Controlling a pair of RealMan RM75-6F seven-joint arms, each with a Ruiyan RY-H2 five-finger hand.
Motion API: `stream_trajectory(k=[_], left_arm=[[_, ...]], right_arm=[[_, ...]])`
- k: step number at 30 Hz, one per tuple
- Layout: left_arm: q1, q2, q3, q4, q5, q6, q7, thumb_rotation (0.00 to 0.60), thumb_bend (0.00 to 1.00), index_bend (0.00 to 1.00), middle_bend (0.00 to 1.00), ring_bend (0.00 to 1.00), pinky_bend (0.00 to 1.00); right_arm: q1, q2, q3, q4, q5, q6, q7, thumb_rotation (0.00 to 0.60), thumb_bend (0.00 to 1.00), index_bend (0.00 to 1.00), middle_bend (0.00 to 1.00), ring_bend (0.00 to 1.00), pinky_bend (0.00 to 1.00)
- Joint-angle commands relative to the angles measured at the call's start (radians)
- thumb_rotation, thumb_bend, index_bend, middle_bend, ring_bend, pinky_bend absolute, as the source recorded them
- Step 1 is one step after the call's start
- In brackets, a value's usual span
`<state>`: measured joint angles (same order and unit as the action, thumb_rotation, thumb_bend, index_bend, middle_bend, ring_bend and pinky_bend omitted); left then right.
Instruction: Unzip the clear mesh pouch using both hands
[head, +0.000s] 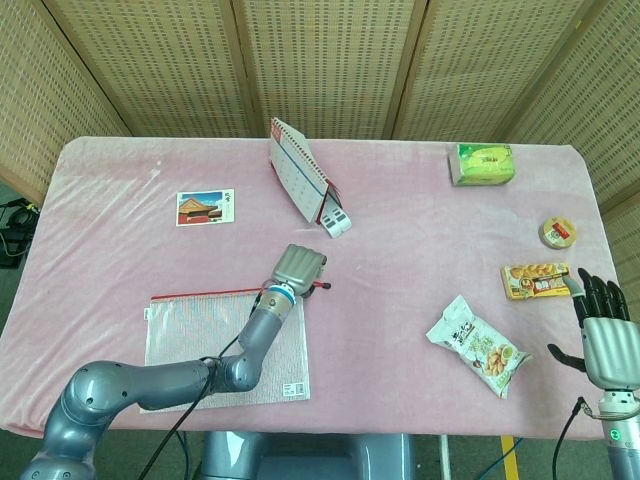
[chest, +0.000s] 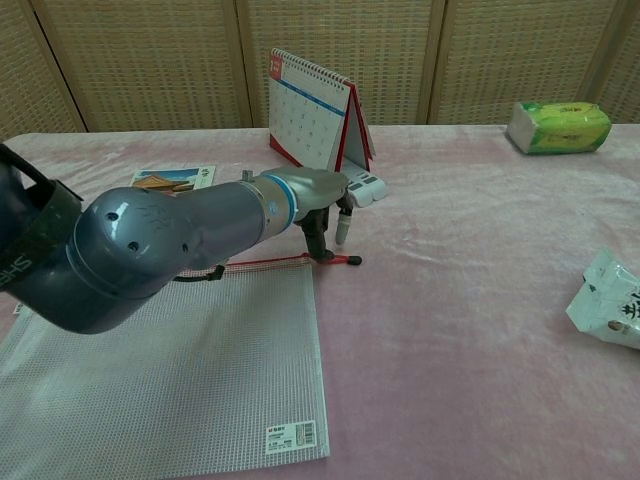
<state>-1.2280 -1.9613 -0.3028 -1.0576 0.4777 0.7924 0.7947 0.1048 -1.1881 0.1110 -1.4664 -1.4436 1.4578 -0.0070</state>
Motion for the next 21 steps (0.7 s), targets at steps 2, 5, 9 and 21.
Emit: stream_trajectory(k=[2, 5, 9, 21], left_arm=[[-0.013, -0.027, -0.001, 0.043, -0.014, -0.023, -0.006, 0.600, 0.37, 0.49, 0.91, 0.93, 1.00], [-0.018, -0.043, 0.001, 0.066, -0.006, -0.029, -0.017, 0.600, 0.37, 0.49, 0.91, 0.93, 1.00], [-0.024, -0.059, 0.002, 0.092, -0.003, -0.031, -0.019, 0.600, 0.38, 0.49, 0.91, 0.93, 1.00], [-0.027, -0.076, -0.001, 0.115, 0.001, -0.034, -0.025, 0.600, 0.41, 0.55, 0.91, 0.93, 1.00]], right_arm=[[0.001, 0.000, 0.000, 0.001, 0.002, -0.002, 0.001, 0.600, 0.00, 0.12, 0.00, 0.00, 0.00], [0.002, -0.001, 0.001, 0.003, 0.005, -0.004, 0.001, 0.600, 0.00, 0.12, 0.00, 0.00, 0.00], [0.003, -0.003, 0.000, 0.005, 0.008, -0.009, -0.001, 0.600, 0.00, 0.12, 0.00, 0.00, 0.00], [0.006, -0.003, -0.001, 0.005, 0.008, -0.012, 0.002, 0.600, 0.00, 0.12, 0.00, 0.00, 0.00]])
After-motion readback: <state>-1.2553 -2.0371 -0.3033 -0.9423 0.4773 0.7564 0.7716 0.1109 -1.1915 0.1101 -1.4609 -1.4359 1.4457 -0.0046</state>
